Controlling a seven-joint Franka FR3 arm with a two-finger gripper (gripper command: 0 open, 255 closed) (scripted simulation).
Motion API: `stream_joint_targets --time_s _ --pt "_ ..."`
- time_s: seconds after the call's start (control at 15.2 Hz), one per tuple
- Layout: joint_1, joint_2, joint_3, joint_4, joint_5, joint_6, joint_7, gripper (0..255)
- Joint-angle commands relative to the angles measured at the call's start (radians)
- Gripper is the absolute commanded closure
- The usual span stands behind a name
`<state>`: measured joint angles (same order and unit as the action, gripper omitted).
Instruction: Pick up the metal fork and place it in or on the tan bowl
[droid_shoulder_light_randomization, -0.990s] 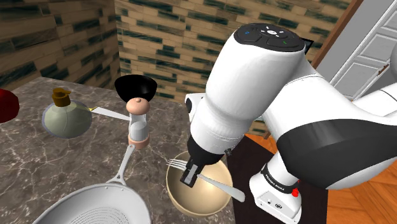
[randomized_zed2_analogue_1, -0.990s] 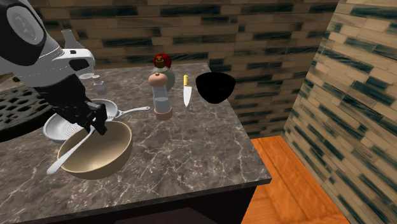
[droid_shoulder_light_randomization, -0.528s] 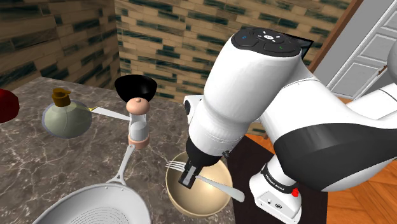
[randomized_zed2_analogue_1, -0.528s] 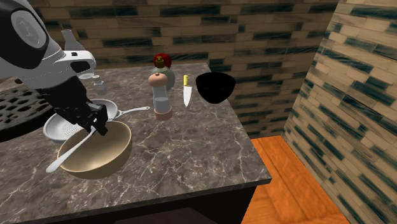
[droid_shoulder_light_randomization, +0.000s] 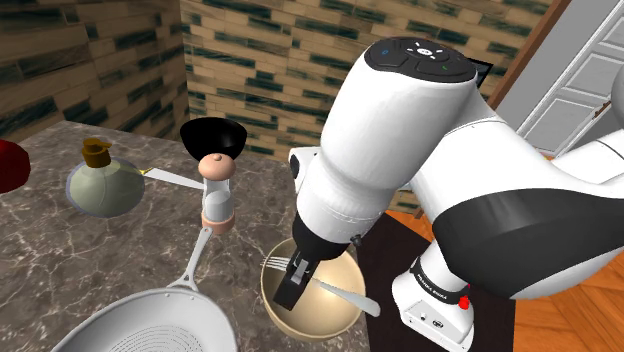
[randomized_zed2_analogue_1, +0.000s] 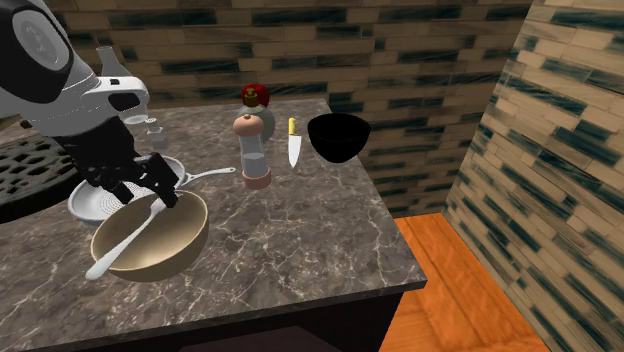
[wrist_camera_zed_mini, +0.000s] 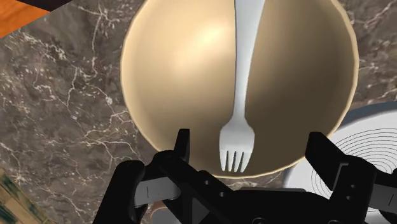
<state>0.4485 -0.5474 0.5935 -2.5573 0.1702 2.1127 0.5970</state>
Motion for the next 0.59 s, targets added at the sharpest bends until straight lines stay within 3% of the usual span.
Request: stream_joint_targets --time_s 0.0,0.13,0.53 --pt "0.008 -0.028 -0.015 0.034 0.002 -0.061 -0.005 0" --pt "0.012 -0.049 -0.029 0.079 0.001 -0.128 -0.008 0" --pt "0.012 -0.049 -0.029 0.079 0.001 -0.128 -0.008 0"
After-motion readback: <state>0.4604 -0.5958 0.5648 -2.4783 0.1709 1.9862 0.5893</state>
